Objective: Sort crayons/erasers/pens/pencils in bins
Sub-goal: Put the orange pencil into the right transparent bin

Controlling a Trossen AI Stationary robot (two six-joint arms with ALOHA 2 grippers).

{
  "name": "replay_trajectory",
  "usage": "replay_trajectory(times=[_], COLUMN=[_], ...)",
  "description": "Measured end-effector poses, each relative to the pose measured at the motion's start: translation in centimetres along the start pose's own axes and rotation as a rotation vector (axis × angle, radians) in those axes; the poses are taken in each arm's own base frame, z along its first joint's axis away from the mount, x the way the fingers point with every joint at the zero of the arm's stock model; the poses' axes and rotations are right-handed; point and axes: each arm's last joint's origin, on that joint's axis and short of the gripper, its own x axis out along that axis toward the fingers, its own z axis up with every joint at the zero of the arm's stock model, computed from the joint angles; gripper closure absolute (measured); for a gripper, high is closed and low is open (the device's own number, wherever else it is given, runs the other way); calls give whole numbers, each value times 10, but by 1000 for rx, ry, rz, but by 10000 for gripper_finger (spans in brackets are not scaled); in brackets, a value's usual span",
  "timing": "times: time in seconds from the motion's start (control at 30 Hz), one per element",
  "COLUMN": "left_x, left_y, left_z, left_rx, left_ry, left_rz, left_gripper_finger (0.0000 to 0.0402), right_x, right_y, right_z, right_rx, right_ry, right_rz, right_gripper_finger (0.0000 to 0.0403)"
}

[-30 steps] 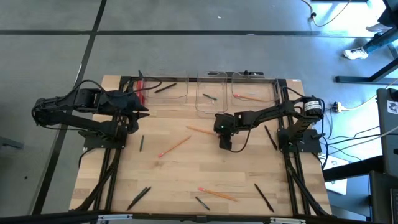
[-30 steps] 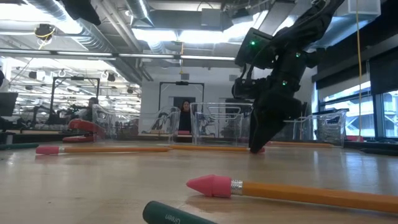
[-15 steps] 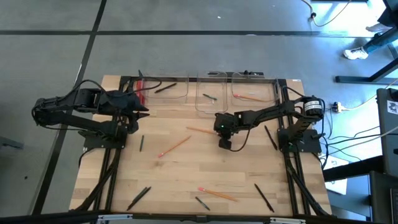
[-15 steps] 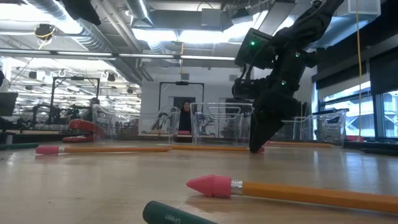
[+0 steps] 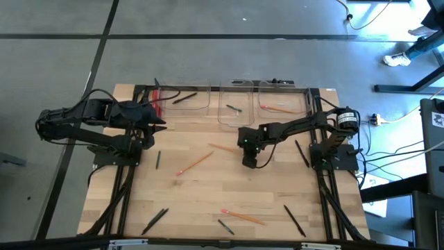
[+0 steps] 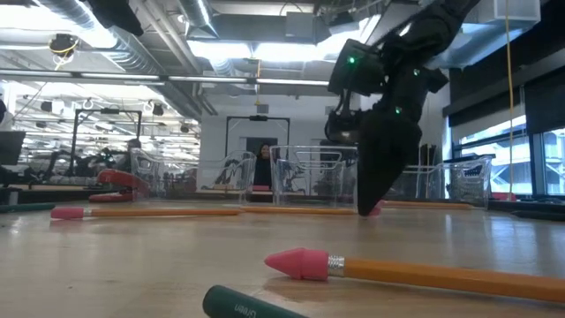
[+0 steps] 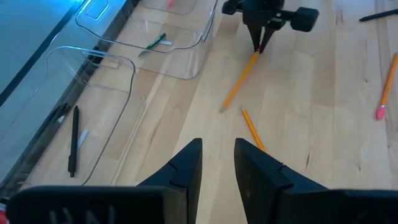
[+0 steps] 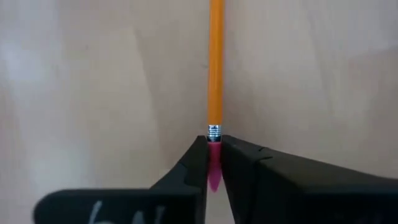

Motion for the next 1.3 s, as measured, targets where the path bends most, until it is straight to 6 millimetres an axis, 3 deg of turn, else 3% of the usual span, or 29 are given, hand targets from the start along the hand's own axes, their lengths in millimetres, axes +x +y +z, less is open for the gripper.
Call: replay_trajectory(times=[0.3, 0.77, 1.3], left_x=[0, 0, 0], left_y=[0, 0, 0], left_z=[0, 0, 0], left_rx=[0, 0, 34], left_ry=[0, 0, -2], left_rz=[0, 0, -1], left_gripper_finger=[316, 316, 316], right_x=[-14, -25, -105], right_y=[5, 10, 18], right_z=[17, 19, 20], right_rx=[-24, 31, 78], right_ry=[5, -14, -246], right_rz=[-13, 55, 37], right_gripper_finger=[367, 370, 369])
